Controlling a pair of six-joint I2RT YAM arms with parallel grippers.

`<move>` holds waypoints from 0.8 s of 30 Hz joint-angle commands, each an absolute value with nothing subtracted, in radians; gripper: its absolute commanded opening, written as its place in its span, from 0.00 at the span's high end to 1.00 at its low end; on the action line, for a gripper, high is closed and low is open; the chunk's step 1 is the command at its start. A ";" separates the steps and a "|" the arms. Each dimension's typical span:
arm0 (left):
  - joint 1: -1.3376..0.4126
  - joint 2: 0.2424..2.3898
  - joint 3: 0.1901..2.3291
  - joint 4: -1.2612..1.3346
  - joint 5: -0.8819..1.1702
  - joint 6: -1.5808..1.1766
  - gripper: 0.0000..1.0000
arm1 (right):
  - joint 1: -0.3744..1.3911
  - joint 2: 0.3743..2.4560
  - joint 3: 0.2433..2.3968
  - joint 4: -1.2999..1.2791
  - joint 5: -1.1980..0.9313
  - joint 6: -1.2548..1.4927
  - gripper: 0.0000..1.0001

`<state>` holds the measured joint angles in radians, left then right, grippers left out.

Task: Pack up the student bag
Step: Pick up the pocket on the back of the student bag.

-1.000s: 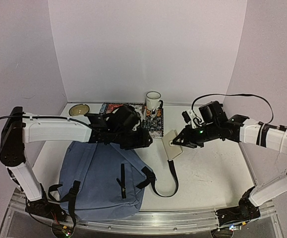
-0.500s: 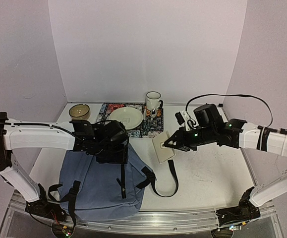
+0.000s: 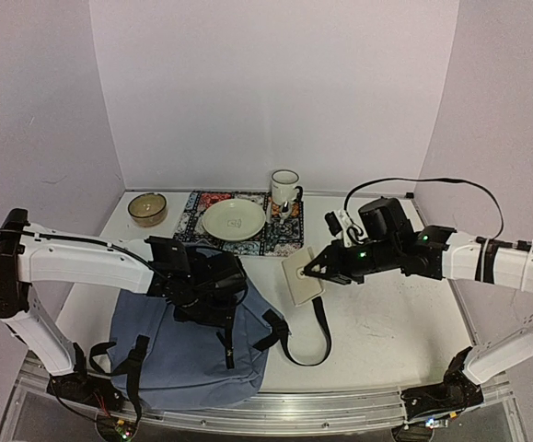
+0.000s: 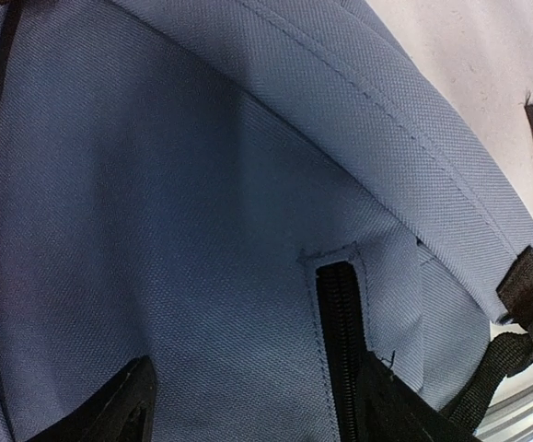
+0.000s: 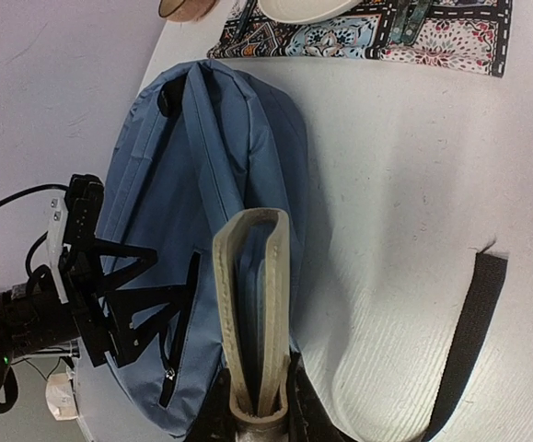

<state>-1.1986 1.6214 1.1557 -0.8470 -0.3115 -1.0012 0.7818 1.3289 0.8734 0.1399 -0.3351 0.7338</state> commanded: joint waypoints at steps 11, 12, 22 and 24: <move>-1.241 1.634 1.162 -0.939 -0.321 -1.059 0.25 | 0.794 1.332 0.853 0.203 -0.347 0.742 1.00; -1.240 1.622 1.154 -0.940 -0.324 -1.065 0.26 | 0.794 1.329 0.851 0.204 -0.345 0.742 1.00; -1.258 1.675 1.166 -0.940 -0.285 -1.057 0.27 | 0.797 1.328 0.846 0.210 -0.344 0.744 1.00; -1.260 1.698 1.176 -0.939 -0.281 -1.051 0.25 | 0.797 1.328 0.844 0.214 -0.346 0.746 1.00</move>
